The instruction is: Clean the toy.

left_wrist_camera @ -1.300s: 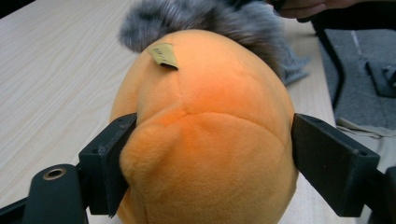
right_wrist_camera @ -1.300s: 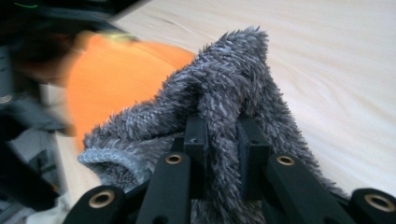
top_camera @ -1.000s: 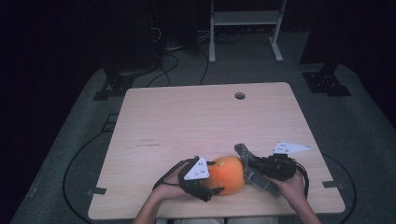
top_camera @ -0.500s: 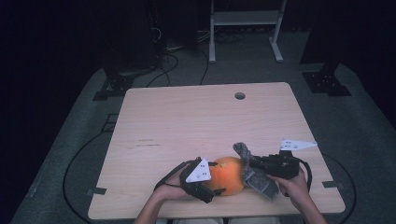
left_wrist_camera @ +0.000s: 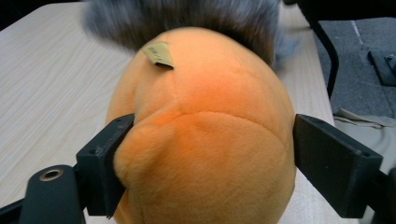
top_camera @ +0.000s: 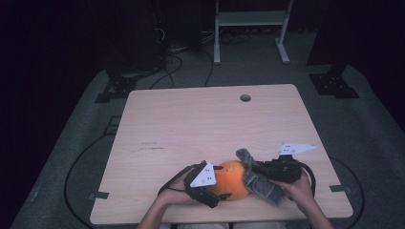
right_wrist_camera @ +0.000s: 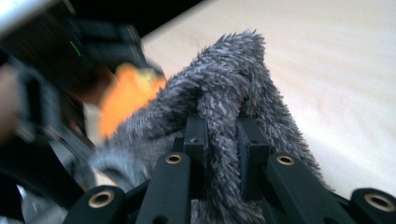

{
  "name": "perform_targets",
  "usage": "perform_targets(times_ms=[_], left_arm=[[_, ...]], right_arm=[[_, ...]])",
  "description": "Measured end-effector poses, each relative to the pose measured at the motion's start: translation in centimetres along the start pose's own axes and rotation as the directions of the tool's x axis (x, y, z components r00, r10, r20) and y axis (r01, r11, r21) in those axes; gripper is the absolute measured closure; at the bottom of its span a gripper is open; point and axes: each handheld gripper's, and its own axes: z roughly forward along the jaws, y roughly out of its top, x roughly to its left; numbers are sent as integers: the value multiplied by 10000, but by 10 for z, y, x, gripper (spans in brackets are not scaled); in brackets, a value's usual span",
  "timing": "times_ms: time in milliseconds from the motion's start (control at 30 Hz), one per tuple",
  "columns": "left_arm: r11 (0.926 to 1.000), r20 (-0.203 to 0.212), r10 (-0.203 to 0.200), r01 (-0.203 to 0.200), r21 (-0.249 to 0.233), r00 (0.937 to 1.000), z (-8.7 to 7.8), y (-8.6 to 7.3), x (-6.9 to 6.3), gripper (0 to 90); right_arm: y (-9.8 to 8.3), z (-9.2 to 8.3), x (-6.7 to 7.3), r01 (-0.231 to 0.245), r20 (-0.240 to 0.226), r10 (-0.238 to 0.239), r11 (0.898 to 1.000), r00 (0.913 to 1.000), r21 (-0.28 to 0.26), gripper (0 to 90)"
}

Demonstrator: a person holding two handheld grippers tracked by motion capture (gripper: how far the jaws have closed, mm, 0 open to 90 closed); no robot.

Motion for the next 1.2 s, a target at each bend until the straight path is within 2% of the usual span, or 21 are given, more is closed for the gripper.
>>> perform_targets(times_ms=[33,100,200,267,333,367,400,433,500,567,633,767,900,967,1033,1100,1200], left_arm=[[10000,30,-57,58,-35,10000,-1,1,2,153],[9993,-38,-362,362,-115,9993,-3,3,5,128],[9941,-114,-1086,1086,39,9940,-2,2,10,86],[9936,-17,-1129,1129,52,9936,1,0,10,96],[9962,-44,-872,872,39,9962,2,1,6,154],[9976,-118,-679,680,108,9976,2,2,5,188],[9991,-79,-397,398,143,9992,2,3,3,219],[9996,-64,-226,227,142,9997,2,4,1,230],[9997,2,179,-179,178,9998,3,4,-3,238],[9983,16,524,-525,234,9986,3,5,-6,239],[9970,53,683,-685,362,9976,3,5,-7,232],[9982,89,550,-552,253,9984,5,3,-6,210],[9982,102,493,-496,348,9987,4,2,-5,192],[9986,74,392,-395,360,9992,3,2,-5,183],[9986,82,379,-381,362,9992,3,1,-4,176],[9988,98,365,-368,337,9993,4,0,-4,175],[9985,96,391,-395,368,9992,4,0,-4,172]], right_arm=[[-4,4,-2,-68,8,68,9998,10000,167,764],[-7,2,-5,-427,-138,429,9990,9990,85,764],[-10,-4,-5,-208,126,203,9990,9997,388,765],[-12,-6,-6,-182,160,173,9982,9997,573,764],[-13,-8,-6,-180,227,167,9980,9996,601,766],[-12,-10,-4,119,359,-137,9986,9993,510,768],[-8,-13,0,283,394,-294,9992,9988,267,769],[-3,-16,5,393,206,-391,9992,9990,-63,769],[4,-17,12,694,126,-691,9972,9975,-281,769],[11,-13,22,1104,-32,-1105,9936,9939,-220,768],[11,-6,27,1472,66,-1473,9890,9891,179,766],[0,-5,14,863,-118,-859,9958,9962,306,766],[-12,-12,-4,224,469,-263,9963,9986,828,767],[-15,-14,-8,14,509,-57,9966,9987,828,766],[-12,-19,-7,23,200,-29,9995,9998,326,766],[-7,-20,-1,230,-31,-230,9997,9997,-60,766],[-6,-12,4,519,12,-520,9982,9986,291,766]])
